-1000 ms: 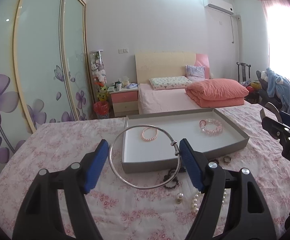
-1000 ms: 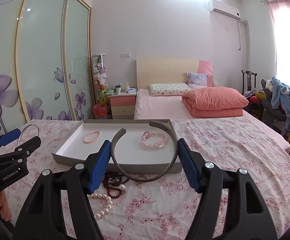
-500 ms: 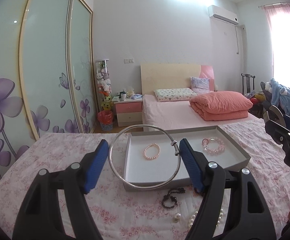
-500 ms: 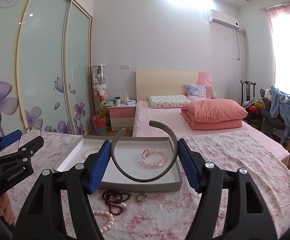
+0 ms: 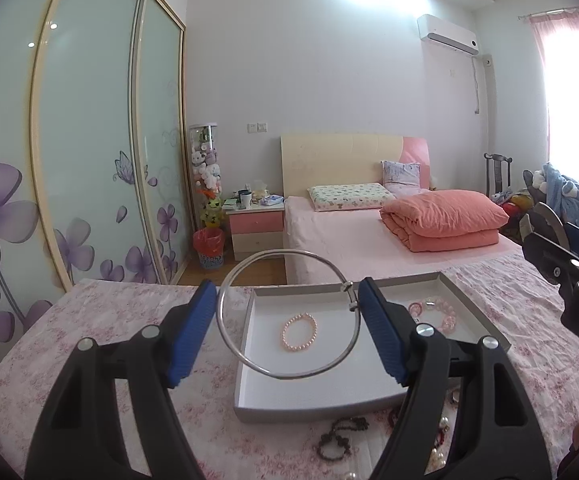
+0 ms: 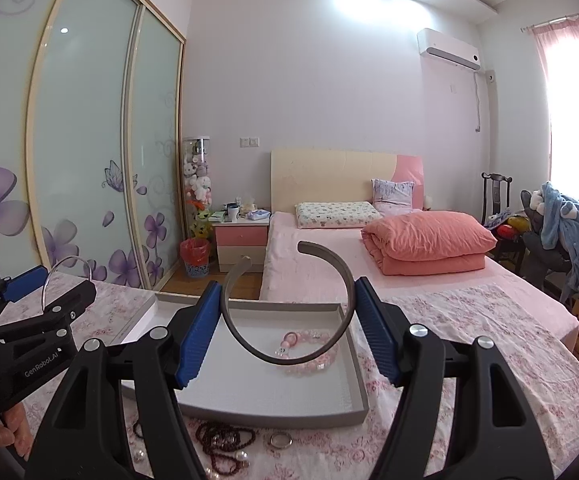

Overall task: Organize jewelry
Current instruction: 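Lift both bangles and carry them over the white tray, then open both tools to set the bangles down in the tray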

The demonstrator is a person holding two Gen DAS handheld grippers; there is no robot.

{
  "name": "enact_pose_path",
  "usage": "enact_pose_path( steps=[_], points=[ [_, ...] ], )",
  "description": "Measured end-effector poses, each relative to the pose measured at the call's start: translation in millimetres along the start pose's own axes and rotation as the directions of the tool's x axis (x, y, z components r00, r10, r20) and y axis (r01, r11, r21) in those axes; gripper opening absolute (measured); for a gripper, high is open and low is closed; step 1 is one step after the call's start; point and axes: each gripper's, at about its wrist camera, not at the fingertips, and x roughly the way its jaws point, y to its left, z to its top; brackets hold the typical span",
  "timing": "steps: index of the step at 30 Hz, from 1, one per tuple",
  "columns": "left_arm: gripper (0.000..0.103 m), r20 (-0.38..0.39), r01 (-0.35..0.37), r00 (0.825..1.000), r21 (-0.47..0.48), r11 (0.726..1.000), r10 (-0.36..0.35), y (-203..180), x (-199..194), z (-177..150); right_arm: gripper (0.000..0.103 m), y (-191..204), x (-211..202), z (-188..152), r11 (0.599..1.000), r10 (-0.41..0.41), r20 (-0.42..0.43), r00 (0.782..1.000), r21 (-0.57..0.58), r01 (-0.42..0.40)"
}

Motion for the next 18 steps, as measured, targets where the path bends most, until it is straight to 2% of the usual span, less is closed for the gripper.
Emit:
enact_pose_path(
  steps=[3, 8, 12, 18],
  points=[
    [0.071, -0.013, 0.007, 1.000, -0.003, 1.000, -0.007, -3, 20, 2, 0.067, -3, 21, 1, 1.000, 0.005, -0.022, 1.000, 0.010, -0.005],
    [0.071, -0.076, 0.029, 0.997, -0.011, 1.000, -0.030, -7, 63, -1, 0.067, -17, 67, -5, 0.996, 0.046, -0.116, 0.992, 0.081, -0.036],
    [0.071, -0.148, 0.038, 0.988, -0.021, 0.999, -0.041, -9, 99, -8, 0.067, -27, 109, -19, 0.988, 0.072, -0.220, 0.973, 0.149, -0.040],
    [0.071, -0.225, 0.044, 0.973, -0.018, 0.999, -0.047, -13, 136, -21, 0.067, -30, 143, -36, 0.976, 0.105, -0.337, 0.936, 0.214, -0.032]
  ],
)
